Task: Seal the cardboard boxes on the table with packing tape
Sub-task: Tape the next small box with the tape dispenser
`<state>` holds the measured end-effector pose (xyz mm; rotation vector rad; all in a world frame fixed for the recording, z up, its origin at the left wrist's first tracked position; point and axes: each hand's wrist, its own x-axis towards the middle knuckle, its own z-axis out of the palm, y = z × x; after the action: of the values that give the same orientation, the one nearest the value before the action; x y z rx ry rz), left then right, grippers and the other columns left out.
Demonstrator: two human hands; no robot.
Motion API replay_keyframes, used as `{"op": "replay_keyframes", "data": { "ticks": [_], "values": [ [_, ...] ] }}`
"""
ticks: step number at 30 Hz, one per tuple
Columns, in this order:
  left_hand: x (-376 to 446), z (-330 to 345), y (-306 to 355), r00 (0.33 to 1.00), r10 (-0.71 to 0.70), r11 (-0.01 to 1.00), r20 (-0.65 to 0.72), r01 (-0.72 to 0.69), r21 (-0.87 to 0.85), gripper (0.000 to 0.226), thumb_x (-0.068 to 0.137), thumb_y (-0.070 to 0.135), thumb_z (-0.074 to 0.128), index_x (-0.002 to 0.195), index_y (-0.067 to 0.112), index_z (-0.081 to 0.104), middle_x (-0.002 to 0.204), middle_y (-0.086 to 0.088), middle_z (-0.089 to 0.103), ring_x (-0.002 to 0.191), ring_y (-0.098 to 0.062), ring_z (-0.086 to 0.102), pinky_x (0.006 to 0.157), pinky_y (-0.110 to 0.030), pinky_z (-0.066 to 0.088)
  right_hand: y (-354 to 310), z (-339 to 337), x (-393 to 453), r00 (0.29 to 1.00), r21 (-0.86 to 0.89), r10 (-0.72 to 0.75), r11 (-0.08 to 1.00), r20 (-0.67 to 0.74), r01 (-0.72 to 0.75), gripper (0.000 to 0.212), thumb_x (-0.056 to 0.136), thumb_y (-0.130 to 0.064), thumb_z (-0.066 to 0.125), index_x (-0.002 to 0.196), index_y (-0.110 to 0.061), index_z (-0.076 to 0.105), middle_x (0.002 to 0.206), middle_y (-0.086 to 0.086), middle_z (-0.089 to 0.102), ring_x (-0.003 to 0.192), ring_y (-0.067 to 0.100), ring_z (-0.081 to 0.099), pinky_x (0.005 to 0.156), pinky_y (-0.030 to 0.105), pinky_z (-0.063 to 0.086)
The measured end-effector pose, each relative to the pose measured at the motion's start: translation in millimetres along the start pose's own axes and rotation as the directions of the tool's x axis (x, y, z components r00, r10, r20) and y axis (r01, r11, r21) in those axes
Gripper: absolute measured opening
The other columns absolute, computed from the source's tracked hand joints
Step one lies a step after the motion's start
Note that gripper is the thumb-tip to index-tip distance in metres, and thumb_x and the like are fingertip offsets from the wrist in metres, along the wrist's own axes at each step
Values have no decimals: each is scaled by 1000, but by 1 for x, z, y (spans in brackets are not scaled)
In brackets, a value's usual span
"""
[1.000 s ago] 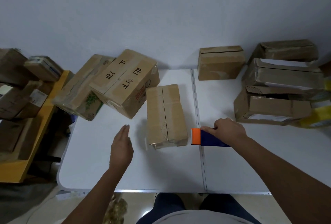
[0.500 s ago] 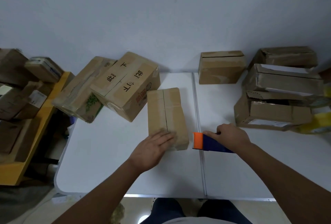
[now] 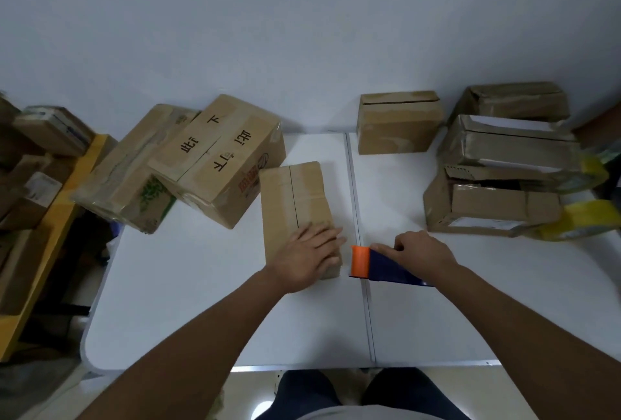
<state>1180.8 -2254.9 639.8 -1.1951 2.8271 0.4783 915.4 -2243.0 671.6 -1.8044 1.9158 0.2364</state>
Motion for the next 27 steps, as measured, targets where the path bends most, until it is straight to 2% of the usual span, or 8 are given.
{"op": "replay_keyframes", "data": {
  "ticks": [1,2,8,15,21,24,27],
  "values": [
    [2,7,2,999,-34,999,40,33,29,58,103,53,15,156,31,23,165,11,12,153,-15,2,124,-43,0,1,-1,0,1000,-2,-1,1000,-2,1,76,83,-79,35,79,-10,66,73,4,62,67,17,59,61,29,46],
    [2,13,2,998,-50,997,46,47,59,59,102,55,12,157,33,14,165,12,3,153,-15,-7,123,-45,-7,2,-1,0,1000,-5,-6,1000,-5,6,74,84,-79,35,79,-11,65,73,3,61,67,17,59,60,28,45],
    [1,25,-2,998,-54,988,20,50,146,58,104,57,12,157,36,0,165,12,-3,152,-16,-10,122,-48,-4,10,-5,3,999,-15,-37,999,10,37,73,83,-80,35,81,-13,65,77,2,63,72,16,61,65,29,46],
    [1,31,-6,999,-41,984,2,40,172,58,105,56,15,158,35,5,166,11,2,153,-16,-5,123,-48,2,21,-13,6,996,-35,-90,995,-20,89,69,80,-82,37,83,-19,63,78,1,62,72,15,60,70,32,52],
    [2,32,-5,999,-37,986,8,35,164,60,104,57,15,158,32,9,166,10,6,153,-17,-1,123,-50,8,33,-17,3,990,-54,-138,989,-27,136,63,83,-77,40,80,-18,61,66,-4,53,65,13,55,58,28,41],
    [2,30,-4,999,-44,988,9,42,149,60,104,58,13,158,32,10,166,10,4,153,-16,-4,123,-49,4,33,-20,6,990,-89,-141,986,-8,140,66,83,-78,38,81,-16,62,67,-2,54,67,15,56,56,28,38],
    [1,30,-3,999,-44,986,3,43,162,61,104,58,11,158,32,10,166,10,4,153,-15,-5,122,-47,2,30,-22,10,991,-88,-132,987,35,134,68,83,-79,36,84,-16,62,73,0,58,72,16,59,61,29,43]
  ]
}}
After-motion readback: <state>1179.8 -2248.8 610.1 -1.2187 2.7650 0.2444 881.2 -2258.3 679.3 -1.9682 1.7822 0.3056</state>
